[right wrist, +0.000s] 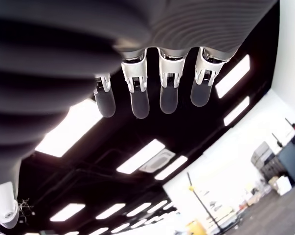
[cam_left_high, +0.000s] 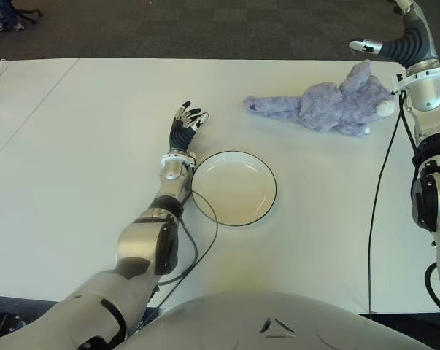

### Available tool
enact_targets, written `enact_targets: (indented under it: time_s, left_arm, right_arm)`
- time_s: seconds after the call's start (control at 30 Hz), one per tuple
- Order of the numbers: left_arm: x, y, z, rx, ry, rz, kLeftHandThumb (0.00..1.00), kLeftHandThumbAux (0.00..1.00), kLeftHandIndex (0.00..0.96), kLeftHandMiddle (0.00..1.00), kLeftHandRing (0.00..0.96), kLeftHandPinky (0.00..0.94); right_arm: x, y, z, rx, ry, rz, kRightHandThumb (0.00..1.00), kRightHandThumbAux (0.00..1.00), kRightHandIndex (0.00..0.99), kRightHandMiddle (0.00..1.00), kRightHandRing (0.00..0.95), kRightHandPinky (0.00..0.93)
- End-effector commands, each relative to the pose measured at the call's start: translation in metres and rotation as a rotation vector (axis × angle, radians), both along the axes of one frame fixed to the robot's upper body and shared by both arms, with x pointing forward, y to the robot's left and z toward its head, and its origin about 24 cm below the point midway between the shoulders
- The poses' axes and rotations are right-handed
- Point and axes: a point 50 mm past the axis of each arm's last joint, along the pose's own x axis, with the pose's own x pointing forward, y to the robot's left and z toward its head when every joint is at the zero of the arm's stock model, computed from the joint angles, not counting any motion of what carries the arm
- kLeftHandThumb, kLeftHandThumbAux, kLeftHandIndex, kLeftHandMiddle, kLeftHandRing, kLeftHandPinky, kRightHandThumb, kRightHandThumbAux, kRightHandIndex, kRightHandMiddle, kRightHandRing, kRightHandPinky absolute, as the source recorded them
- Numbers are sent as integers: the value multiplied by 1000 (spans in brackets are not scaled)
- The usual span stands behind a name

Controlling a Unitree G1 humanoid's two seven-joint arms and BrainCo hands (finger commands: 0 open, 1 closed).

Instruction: Put the doll into the plate.

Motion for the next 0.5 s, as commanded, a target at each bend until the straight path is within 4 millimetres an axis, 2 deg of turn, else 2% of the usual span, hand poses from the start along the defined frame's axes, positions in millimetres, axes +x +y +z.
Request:
enact_targets:
  time_s: [0.03,0.13,0.3,0.5]
  left_arm:
    - [-78,-7,-91,-86,465,-1,0,597,128,254,268,265]
    - [-78,-7,-91,-88,461,-1,0,598,127,254,269,268]
    - [-75,-10,-88,-81,447,-3,0,593,130,259,274,276]
    - [-77,-10,-90,-82,462,-1,0,589,131,261,271,254]
  right_arm:
    - [9,-2,-24,-175,185,-116,12,593,120,95,49,4]
    - [10,-3,-29,-235,221,-135,8,590,115,83,40,0]
    - [11,-3,-37,-485,325,-166,26,572,97,27,0,0]
    - [15,8,-57,-630,387,-166,66,574,99,6,0,0]
